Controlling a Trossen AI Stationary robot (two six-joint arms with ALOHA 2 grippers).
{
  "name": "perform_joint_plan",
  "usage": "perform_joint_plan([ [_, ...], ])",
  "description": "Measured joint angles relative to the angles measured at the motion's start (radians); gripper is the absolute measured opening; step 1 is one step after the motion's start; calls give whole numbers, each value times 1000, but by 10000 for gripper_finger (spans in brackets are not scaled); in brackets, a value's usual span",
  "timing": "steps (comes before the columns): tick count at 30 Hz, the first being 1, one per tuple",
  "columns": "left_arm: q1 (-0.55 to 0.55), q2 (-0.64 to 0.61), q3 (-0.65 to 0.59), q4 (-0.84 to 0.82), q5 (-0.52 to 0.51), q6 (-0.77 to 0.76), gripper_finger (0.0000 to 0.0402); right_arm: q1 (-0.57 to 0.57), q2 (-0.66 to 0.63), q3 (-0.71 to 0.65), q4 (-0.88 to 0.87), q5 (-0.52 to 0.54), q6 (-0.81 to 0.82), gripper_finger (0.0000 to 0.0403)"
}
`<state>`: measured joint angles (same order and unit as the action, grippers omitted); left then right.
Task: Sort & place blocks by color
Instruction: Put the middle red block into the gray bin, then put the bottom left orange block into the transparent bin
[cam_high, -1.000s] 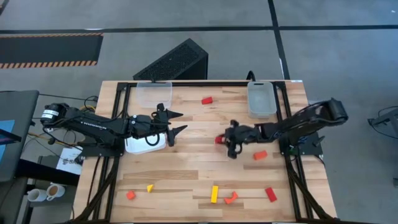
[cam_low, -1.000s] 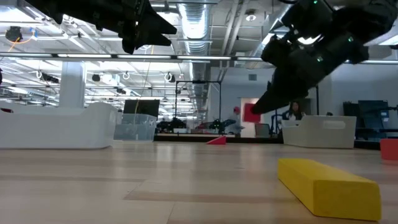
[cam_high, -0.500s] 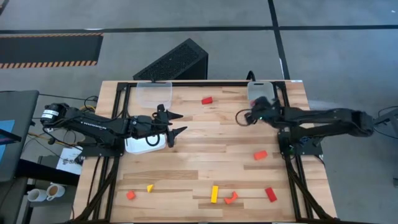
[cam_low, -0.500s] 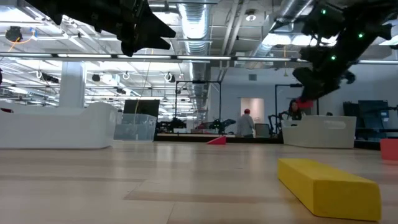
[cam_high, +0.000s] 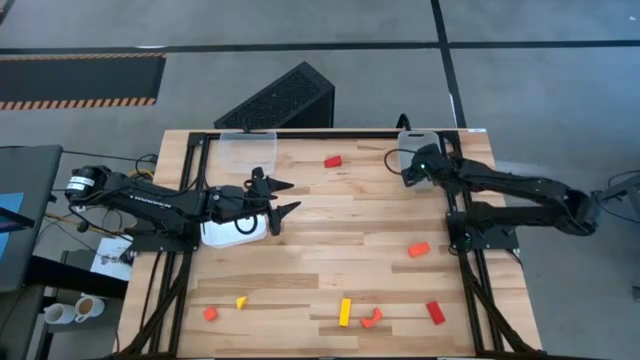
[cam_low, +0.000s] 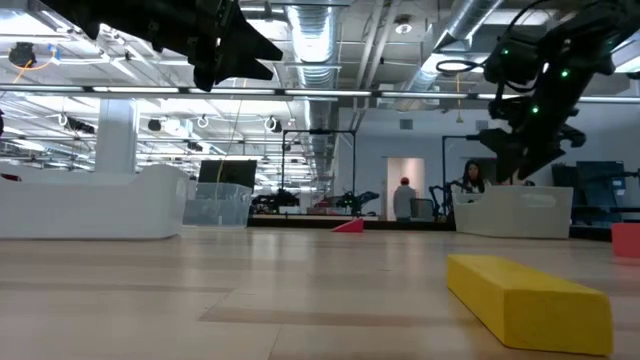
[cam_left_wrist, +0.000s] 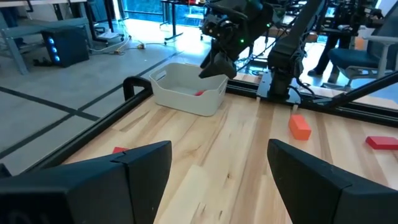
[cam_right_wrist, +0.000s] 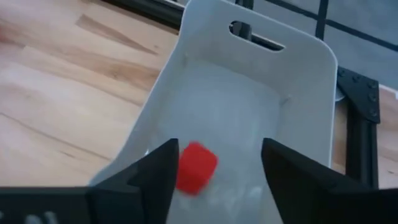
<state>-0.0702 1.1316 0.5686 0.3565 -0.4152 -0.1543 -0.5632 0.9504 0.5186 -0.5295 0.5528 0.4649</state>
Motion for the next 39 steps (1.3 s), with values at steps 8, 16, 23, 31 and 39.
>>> perform_joint_plan([
  [8, -1, 0, 0, -14, 24, -15, 251, 209, -43, 0, 146, 59, -82, 274],
  [16, 0, 0, 0, -25, -10, -22, 251, 573, -19, 0, 550, 82, -320, 274],
  [23, 0, 0, 0, -27, -9, -26, 251, 835, 148, 0, 893, 78, -497, 274],
  [31, -23, 0, 0, -48, 22, -52, 251, 797, 277, -1, 924, 77, -440, 274],
  [39, -80, -13, 111, -526, 94, -265, 251, 794, 279, -1, 1088, 20, -443, 274],
])
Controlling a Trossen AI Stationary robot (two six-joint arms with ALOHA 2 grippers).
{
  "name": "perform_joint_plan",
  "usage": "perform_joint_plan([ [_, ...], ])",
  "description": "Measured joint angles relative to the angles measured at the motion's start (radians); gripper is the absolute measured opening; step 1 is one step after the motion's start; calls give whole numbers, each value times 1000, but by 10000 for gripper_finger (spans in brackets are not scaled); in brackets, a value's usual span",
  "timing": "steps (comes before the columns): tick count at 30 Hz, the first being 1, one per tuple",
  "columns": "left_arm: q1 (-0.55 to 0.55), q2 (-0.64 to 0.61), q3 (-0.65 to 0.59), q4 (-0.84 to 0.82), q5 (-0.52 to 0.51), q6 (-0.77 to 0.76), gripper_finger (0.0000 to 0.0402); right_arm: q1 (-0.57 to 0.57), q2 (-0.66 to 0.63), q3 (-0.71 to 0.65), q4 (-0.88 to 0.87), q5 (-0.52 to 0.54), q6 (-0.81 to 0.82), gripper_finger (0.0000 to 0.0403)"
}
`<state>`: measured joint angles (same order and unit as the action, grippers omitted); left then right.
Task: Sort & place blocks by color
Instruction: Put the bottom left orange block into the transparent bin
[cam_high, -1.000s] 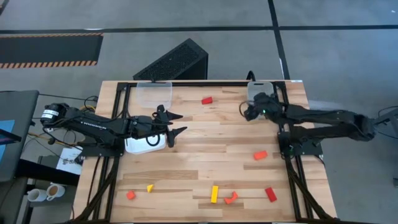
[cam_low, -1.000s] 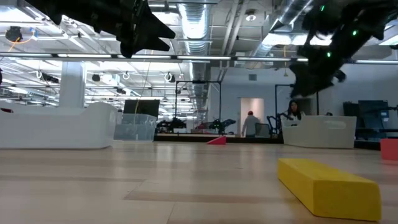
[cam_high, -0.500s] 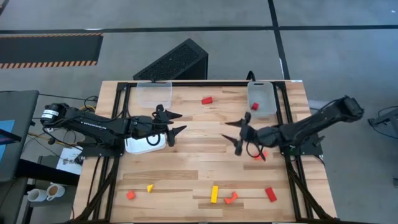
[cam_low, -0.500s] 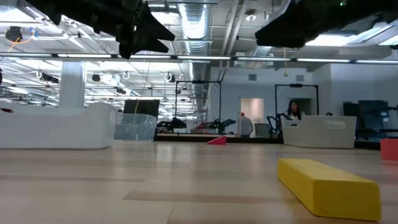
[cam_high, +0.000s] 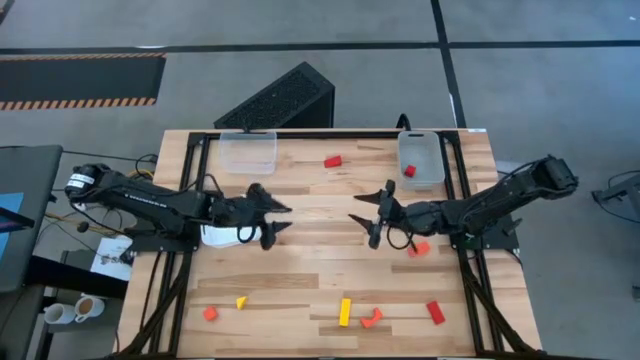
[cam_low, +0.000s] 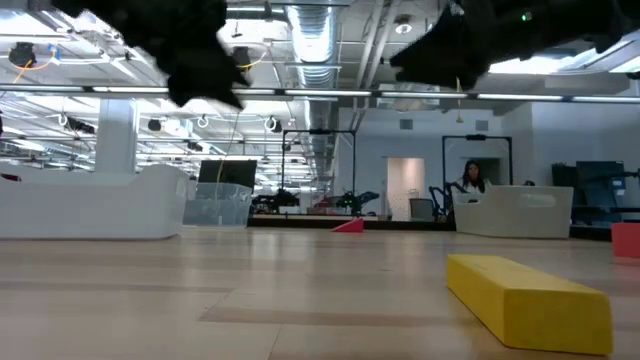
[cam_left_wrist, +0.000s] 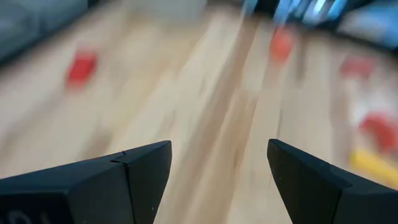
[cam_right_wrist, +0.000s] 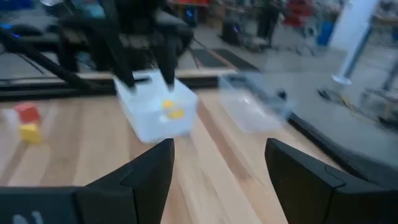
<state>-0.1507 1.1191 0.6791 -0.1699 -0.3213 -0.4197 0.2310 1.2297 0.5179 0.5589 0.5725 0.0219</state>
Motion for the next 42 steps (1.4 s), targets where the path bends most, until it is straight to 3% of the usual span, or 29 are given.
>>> perform_joint_plan([
  [6, -104, 0, 77, -517, 121, -301, 251, 30, 0, 0, -10, -28, -46, 274],
  [11, -250, 1, 115, -597, 213, -504, 251, 35, 1, 0, -52, -26, -34, 274],
  [17, -432, 51, 253, -758, 189, -690, 231, 35, 1, 0, -54, -25, -30, 274],
  [22, -492, 119, 328, -920, 202, -733, 194, 36, -12, 0, -38, -26, -54, 274],
  [27, -488, 174, 332, -927, 334, -723, 179, 76, -71, 0, -30, -44, -49, 274],
  [32, -523, 232, 332, -841, 413, -728, 194, 142, -139, 0, -25, -45, -50, 274],
  [37, -597, 273, 332, -710, 303, -709, 231, 193, -176, 0, -27, -42, -56, 274],
  [42, -654, 284, 332, -773, 269, -794, 278, 223, -198, 0, -28, -41, -83, 274],
])
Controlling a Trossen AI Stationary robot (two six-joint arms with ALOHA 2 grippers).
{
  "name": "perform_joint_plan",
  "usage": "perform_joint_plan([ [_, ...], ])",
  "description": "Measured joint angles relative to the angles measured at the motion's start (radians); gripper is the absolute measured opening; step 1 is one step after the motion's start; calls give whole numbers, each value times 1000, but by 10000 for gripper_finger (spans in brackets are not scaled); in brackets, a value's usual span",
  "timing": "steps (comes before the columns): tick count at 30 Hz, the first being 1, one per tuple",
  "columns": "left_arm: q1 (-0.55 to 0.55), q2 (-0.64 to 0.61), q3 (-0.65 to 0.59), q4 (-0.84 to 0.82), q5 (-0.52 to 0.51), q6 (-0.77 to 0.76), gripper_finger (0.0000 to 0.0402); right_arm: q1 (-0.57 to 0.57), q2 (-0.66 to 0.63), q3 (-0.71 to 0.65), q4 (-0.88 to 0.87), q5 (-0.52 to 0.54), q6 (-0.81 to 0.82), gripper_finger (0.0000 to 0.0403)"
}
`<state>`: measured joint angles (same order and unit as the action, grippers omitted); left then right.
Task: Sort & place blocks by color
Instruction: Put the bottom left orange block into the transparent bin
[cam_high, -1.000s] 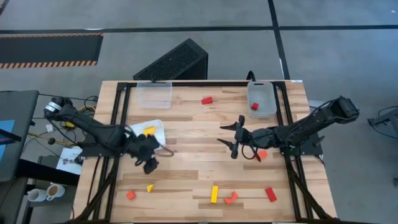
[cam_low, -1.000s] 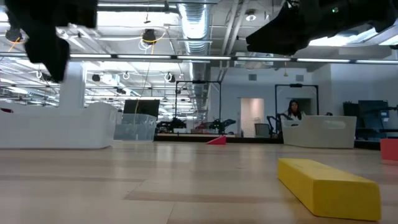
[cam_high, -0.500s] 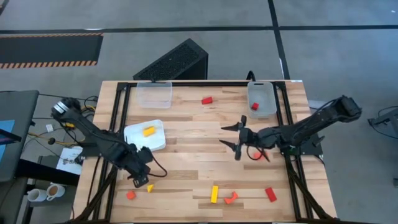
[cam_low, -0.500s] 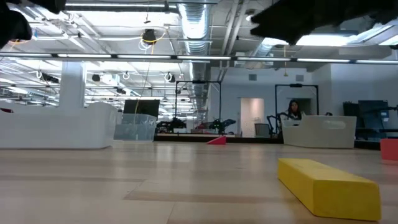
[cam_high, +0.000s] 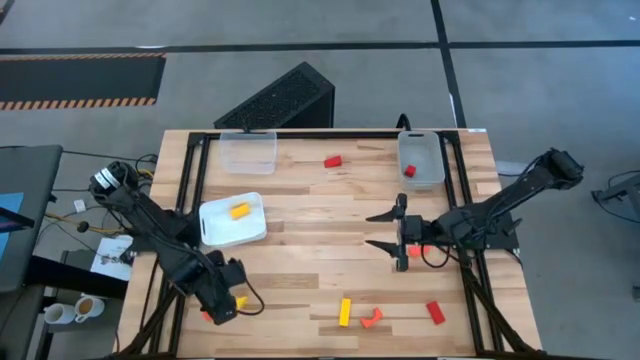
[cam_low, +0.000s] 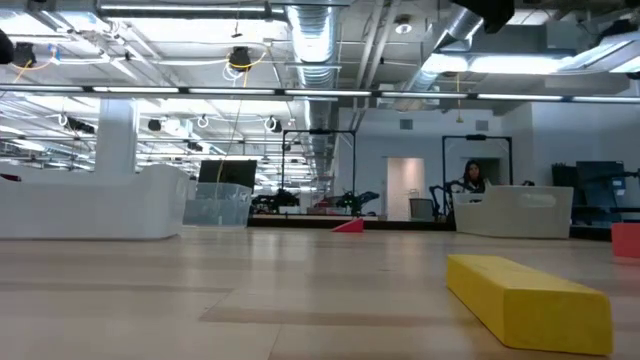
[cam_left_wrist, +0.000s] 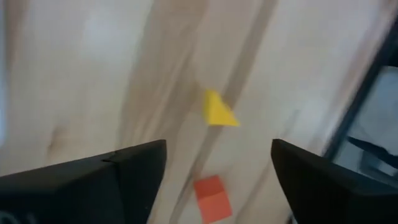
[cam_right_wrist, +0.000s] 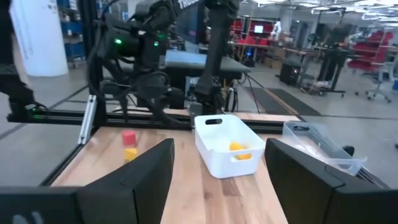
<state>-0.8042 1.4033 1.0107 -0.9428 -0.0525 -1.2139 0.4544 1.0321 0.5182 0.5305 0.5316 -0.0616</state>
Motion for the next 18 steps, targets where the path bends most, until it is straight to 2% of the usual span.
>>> perform_joint_plan([
  [8, -20, -2, 0, -17, -40, -53, 330, -27, 3, 0, -3, 1, -18, 274],
  [12, -29, -2, 0, -14, -57, -87, 334, -31, 3, 0, -2, 1, -18, 274],
  [18, -104, -2, -4, -13, -82, -185, 332, -30, 3, 0, -1, -1, -14, 274],
])
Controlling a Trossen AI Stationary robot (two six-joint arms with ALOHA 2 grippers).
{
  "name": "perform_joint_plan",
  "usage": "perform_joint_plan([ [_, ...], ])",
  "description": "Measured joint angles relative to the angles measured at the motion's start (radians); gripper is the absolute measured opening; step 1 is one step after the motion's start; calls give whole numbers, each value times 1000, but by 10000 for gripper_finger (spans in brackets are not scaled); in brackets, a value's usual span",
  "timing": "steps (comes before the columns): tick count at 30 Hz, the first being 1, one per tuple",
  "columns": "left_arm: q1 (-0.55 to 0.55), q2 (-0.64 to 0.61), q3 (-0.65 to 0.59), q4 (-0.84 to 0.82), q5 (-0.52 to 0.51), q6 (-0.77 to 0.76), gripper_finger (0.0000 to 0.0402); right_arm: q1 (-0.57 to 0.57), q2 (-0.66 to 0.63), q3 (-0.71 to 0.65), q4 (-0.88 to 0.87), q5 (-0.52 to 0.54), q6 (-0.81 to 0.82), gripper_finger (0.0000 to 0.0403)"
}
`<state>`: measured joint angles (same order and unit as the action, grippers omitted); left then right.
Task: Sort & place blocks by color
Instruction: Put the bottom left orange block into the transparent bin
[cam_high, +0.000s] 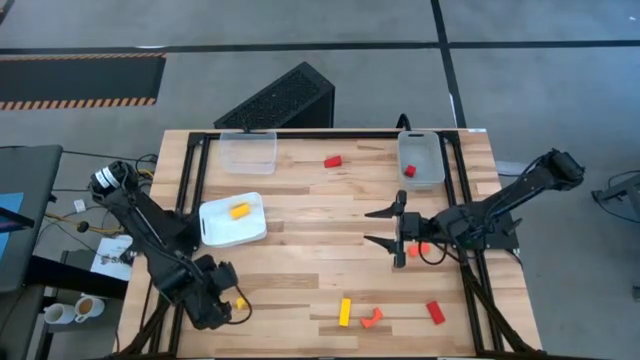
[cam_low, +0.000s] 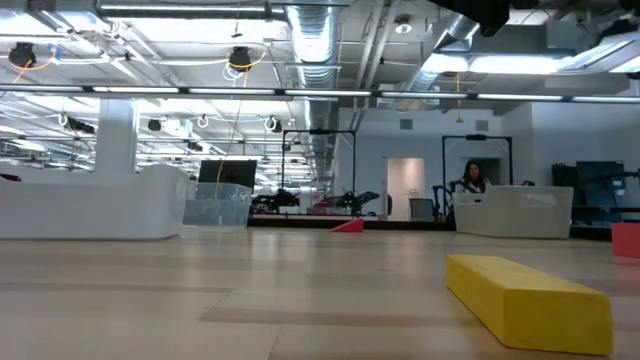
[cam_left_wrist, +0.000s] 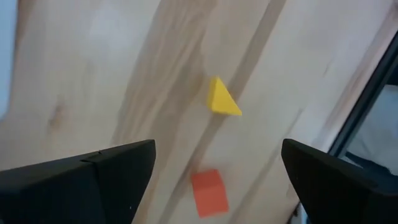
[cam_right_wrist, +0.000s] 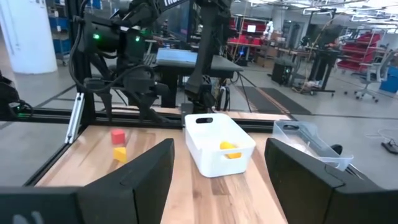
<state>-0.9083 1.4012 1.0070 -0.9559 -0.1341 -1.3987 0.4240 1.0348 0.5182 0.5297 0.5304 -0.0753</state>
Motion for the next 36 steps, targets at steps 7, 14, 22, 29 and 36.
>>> perform_joint_plan([
  [7, -25, 59, -47, 82, 154, -76, 332, 0, 0, 0, 0, -2, 6, 274],
  [14, -11, 206, -47, 88, 360, -23, 332, 0, 0, 0, 0, -3, 22, 274],
  [22, -36, 227, -47, 92, 296, -47, 332, 0, 0, 0, 0, -3, 23, 274],
  [29, -106, 208, -159, 200, 321, -159, 332, 1, 1, 0, -2, -7, 24, 274],
  [36, -156, 148, -270, 360, 256, -304, 328, 1, 1, 0, -10, -7, 23, 274],
])
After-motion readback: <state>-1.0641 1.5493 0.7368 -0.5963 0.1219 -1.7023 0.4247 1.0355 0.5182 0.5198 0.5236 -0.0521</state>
